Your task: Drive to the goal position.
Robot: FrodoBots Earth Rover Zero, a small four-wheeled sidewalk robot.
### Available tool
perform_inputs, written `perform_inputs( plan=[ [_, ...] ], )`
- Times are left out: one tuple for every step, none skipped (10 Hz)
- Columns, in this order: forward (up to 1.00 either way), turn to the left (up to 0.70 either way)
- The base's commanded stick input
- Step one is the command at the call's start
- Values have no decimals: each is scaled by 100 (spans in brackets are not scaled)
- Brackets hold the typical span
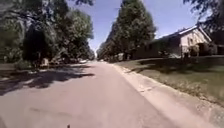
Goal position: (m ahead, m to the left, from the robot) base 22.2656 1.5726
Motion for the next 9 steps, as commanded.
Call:
perform_inputs(
  plan=[
    [70,0],
    [70,0],
    [70,0],
    [70,0],
    [70,20],
    [70,35],
    [70,35],
    [70,0],
    [70,0]
  ],
)
